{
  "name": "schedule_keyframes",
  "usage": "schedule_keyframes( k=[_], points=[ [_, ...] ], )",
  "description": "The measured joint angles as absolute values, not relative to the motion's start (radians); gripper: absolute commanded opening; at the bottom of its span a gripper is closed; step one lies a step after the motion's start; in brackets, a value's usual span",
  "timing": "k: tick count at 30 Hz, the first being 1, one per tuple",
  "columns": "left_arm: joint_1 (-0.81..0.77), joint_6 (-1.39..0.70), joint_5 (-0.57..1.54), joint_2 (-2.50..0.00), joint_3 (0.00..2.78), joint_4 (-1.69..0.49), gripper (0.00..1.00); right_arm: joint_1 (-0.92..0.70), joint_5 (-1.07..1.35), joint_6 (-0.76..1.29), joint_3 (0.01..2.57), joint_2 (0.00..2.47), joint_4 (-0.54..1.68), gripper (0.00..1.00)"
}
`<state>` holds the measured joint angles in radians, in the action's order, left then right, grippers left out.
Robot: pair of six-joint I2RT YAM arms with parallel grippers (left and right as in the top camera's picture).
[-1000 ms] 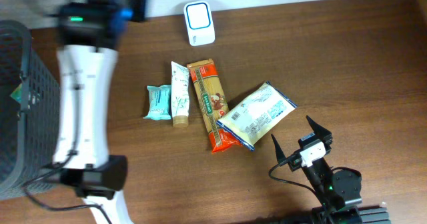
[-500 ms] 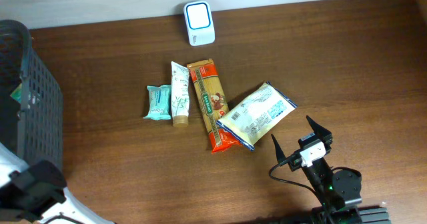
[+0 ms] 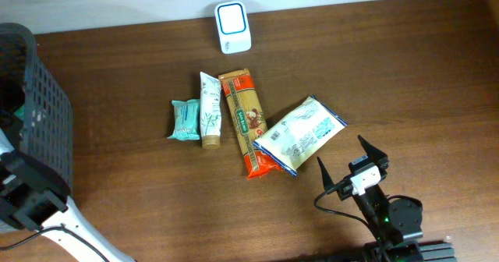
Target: Scan the item barcode
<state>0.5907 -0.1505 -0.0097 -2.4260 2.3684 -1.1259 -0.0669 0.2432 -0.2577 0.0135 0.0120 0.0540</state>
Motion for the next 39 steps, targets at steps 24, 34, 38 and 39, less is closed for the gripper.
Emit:
schedule_keyframes(
  k=[24, 34, 38, 39],
  points=[
    [0.593, -0.113, 0.101, -2.611, 2.562, -1.087, 0.82, -0.067, 0.243, -0.258, 0.014, 0.012, 0.054, 0.99],
    [0.590, -0.107, 0.125, -2.665, 2.649, -1.055, 0.70, -0.067, 0.243, -0.258, 0.014, 0.012, 0.054, 0.99],
    [0.591, -0.105, 0.124, -2.676, 2.668, -1.050, 0.63, -0.067, 0.243, -0.258, 0.014, 0.012, 0.054, 0.99],
    [0.591, -0.105, 0.122, -2.678, 2.670, -1.048, 0.62, -0.067, 0.243, -0.258, 0.014, 0.012, 0.054, 0.99]
  ],
)
